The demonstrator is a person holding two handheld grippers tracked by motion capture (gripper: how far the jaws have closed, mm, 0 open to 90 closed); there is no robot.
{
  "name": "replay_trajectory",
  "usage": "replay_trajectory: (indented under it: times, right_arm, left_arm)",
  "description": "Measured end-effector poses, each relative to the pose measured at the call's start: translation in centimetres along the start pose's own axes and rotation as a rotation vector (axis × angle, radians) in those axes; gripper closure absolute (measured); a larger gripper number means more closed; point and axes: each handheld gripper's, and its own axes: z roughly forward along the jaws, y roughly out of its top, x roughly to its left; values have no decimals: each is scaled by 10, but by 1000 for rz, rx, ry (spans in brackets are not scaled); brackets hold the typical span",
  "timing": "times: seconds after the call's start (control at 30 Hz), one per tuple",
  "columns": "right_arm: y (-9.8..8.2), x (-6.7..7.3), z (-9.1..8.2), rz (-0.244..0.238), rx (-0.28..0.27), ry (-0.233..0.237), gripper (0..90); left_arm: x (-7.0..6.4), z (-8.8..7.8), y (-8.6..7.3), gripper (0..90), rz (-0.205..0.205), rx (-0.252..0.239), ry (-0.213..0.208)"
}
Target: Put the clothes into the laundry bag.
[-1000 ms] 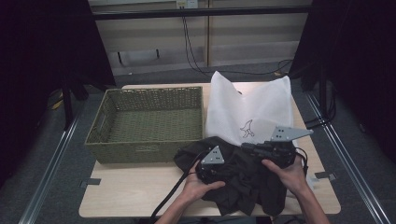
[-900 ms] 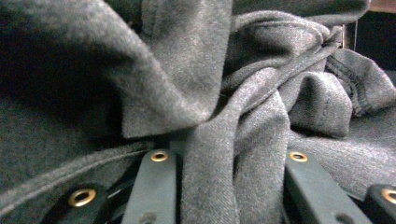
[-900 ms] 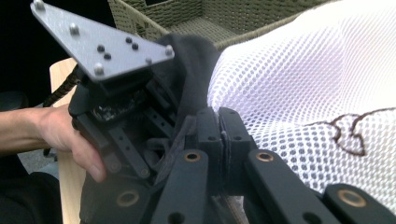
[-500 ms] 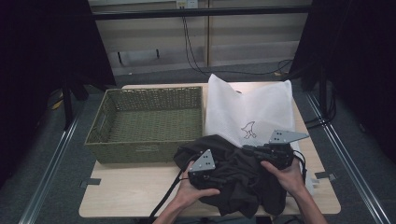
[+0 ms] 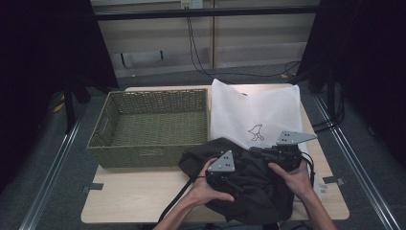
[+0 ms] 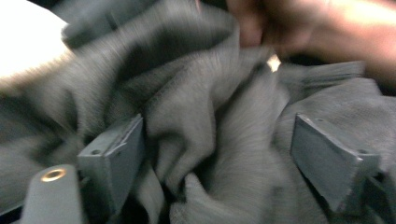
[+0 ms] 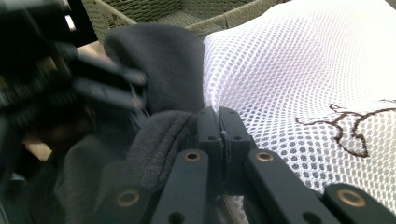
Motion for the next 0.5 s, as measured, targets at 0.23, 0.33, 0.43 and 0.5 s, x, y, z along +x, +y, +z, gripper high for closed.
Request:
replay_trajectory:
  times: [0.23,0.33,0.43,0.5]
  right_arm:
    - [3,0,-3,2,-2,-5,890]
    - [7,3,-8,-11,-13,-8,891]
    - [9,7,-9,-20,-10,-7,890]
    - [9,8,-10,-16,-16,-1,890]
  left_arm:
    - [0,10,-4,467,28,110,122]
    - [1,10,-1,655,12,99,165]
    - [2,4,7,720,-18,54,172]
    - [4,-3,14,734,-14,50,158]
